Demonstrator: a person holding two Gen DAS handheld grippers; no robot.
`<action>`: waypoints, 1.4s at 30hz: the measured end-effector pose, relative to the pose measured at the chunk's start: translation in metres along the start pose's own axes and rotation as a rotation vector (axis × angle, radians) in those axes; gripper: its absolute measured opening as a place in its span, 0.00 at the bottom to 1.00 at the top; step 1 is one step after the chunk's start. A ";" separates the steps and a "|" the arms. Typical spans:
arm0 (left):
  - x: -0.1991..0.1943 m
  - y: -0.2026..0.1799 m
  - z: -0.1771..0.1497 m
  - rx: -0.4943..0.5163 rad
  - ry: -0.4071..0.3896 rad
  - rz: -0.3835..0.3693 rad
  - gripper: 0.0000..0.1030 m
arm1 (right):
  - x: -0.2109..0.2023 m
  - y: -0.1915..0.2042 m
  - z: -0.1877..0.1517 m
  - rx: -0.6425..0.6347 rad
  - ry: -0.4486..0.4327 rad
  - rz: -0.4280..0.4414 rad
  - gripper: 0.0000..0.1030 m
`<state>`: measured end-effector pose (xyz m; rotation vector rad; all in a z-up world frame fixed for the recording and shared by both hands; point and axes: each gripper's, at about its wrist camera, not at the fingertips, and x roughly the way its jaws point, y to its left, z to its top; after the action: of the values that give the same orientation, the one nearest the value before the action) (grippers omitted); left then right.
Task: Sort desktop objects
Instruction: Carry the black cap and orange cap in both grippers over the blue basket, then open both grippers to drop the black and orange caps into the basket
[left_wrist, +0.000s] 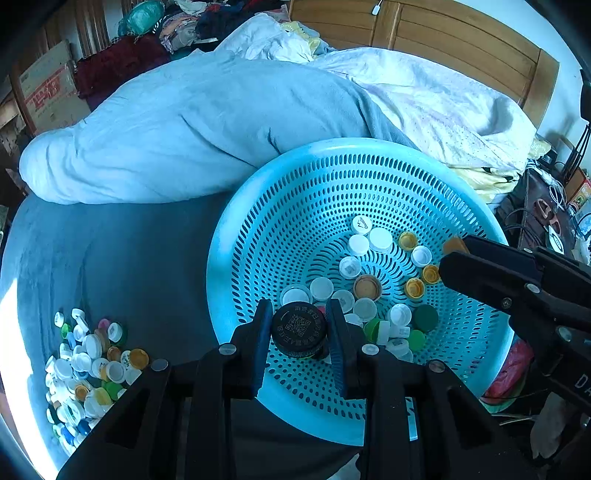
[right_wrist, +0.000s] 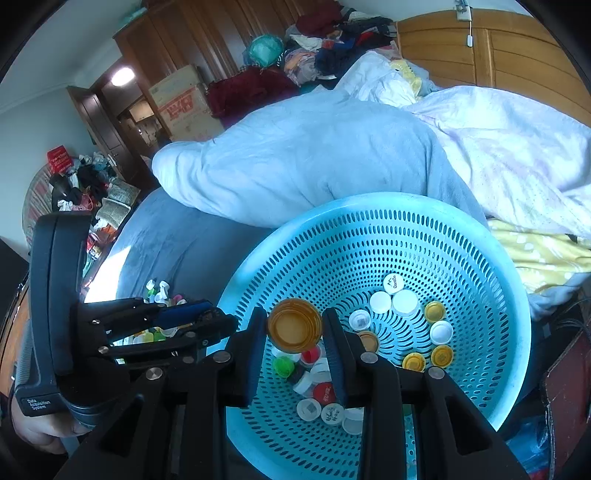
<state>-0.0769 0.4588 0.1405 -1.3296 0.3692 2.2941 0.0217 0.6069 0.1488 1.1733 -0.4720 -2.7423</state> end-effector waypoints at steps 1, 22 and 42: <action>0.001 0.000 0.000 -0.002 0.000 -0.001 0.24 | 0.000 0.000 0.000 0.000 0.001 0.000 0.33; 0.012 -0.002 -0.003 0.007 0.011 0.000 0.25 | 0.006 -0.001 -0.004 -0.004 0.006 -0.017 0.34; -0.035 0.052 -0.030 -0.091 -0.190 0.198 0.46 | 0.004 0.047 -0.010 -0.110 -0.032 -0.021 0.72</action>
<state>-0.0662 0.3921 0.1562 -1.1483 0.3506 2.6047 0.0254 0.5592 0.1551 1.1160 -0.3090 -2.7684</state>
